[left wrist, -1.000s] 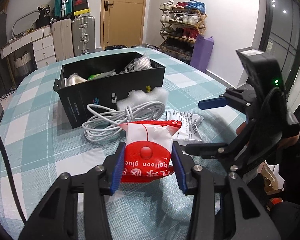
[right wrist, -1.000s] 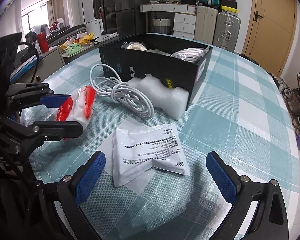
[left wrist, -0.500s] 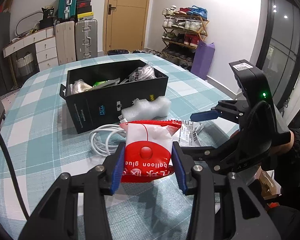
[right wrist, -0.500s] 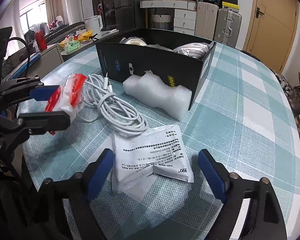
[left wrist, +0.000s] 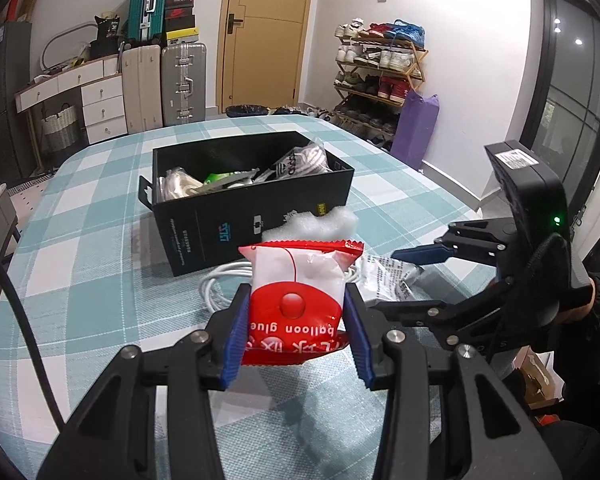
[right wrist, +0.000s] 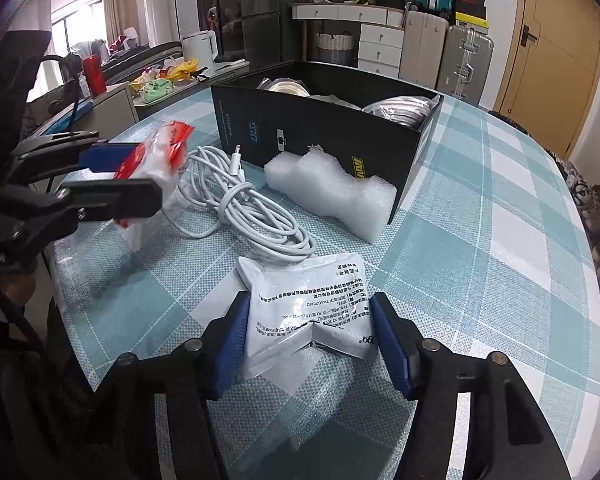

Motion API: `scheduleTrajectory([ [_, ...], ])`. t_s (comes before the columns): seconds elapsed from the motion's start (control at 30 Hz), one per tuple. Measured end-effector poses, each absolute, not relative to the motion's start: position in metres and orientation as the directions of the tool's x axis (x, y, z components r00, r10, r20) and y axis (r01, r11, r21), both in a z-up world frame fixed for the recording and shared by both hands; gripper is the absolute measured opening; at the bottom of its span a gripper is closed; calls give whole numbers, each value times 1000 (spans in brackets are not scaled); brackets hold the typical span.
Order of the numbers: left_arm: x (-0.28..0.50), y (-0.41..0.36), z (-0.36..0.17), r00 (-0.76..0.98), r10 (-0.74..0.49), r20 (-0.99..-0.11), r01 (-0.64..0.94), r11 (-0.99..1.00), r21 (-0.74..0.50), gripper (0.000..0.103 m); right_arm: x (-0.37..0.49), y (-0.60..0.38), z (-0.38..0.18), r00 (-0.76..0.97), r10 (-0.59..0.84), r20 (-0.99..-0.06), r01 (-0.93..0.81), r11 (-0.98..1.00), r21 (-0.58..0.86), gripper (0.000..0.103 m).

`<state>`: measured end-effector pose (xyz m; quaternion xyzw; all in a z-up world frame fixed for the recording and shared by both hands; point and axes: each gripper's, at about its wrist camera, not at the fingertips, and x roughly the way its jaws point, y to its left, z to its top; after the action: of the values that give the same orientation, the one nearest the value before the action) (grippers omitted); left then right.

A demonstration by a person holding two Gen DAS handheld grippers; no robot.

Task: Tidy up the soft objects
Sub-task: 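Carry both packets over the black box and open both grippers to drop them inside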

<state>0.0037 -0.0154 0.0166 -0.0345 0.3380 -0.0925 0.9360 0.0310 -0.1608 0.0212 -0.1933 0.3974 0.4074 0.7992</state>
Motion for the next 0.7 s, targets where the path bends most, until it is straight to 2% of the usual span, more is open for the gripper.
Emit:
scheduleTrajectory([
  [0.3,5,-11,21,763,-184,-619,133,983,-128,43,23,-170,26,353,513,-782,-806,591,24,54],
  [0.7,7,-2,26,779,-157,-607,98,987,-130,43,19,-180,44,392,562,-728,-799,601,34,54],
])
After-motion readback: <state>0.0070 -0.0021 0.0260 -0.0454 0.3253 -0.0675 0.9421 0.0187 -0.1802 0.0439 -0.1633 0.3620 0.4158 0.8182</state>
